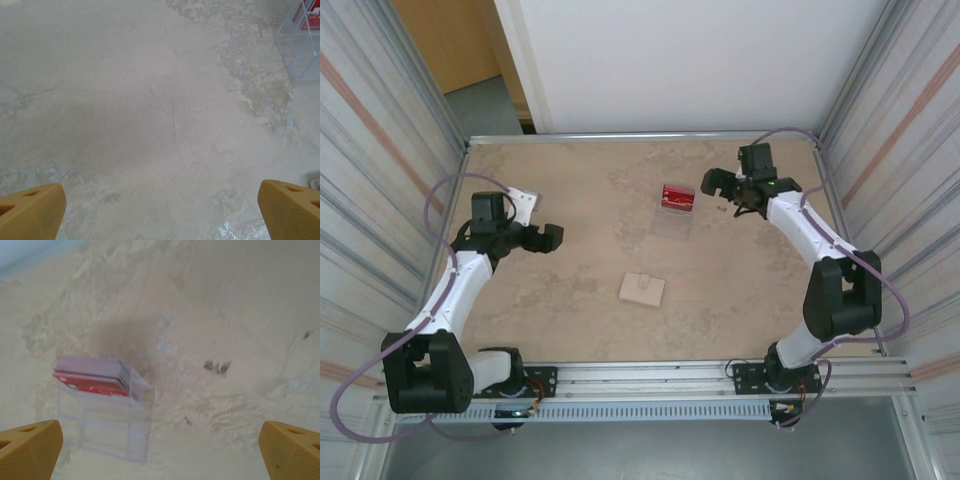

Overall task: Put the credit cards into the card holder
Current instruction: Move the storage box to the center of the table.

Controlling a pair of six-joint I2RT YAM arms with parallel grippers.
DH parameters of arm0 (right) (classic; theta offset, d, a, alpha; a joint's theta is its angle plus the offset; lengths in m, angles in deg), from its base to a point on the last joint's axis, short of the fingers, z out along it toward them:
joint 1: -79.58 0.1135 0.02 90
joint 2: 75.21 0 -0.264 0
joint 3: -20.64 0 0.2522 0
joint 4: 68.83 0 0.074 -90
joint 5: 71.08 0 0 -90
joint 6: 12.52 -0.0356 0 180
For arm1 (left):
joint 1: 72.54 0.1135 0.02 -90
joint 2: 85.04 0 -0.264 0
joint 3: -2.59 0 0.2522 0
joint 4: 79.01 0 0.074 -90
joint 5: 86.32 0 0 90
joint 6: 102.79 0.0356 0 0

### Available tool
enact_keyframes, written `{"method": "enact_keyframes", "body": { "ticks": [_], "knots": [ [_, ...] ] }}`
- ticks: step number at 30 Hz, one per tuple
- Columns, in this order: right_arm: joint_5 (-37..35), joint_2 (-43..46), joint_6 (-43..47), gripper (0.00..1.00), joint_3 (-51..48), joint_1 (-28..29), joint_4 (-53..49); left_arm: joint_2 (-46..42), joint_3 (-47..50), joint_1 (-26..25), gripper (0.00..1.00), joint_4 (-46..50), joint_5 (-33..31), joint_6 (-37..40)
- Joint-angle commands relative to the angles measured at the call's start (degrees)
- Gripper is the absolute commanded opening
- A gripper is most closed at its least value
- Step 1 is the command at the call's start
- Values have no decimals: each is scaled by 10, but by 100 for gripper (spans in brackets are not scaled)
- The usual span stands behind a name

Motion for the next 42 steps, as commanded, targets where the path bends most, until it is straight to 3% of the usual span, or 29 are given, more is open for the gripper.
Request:
{"method": "enact_keyframes", "body": {
  "ticks": [1, 4, 11, 19, 27, 33, 42],
  "knots": [
    [-68, -37, -54, 99, 43, 42, -62, -5, 4, 4, 99, -15, 21, -13],
    [-98, -75, -67, 90, 70, 76, -83, -2, -1, 4, 99, -15, 19, -15],
    [-104, -130, -105, 57, 91, 109, -77, -2, 0, 4, 99, -14, 19, -15],
    [-121, -178, -125, 32, 118, 117, -80, -2, 2, 4, 99, -18, 23, -17],
    [-115, -215, -132, 21, 138, 117, -80, -8, 8, 4, 99, -21, 22, -12],
    [-121, -230, -134, 19, 146, 115, -87, -9, 11, 4, 99, -22, 23, -12],
    [-136, -205, -144, 1, 123, 109, -105, -13, 15, 4, 99, -26, 25, -10]
  ]
}}
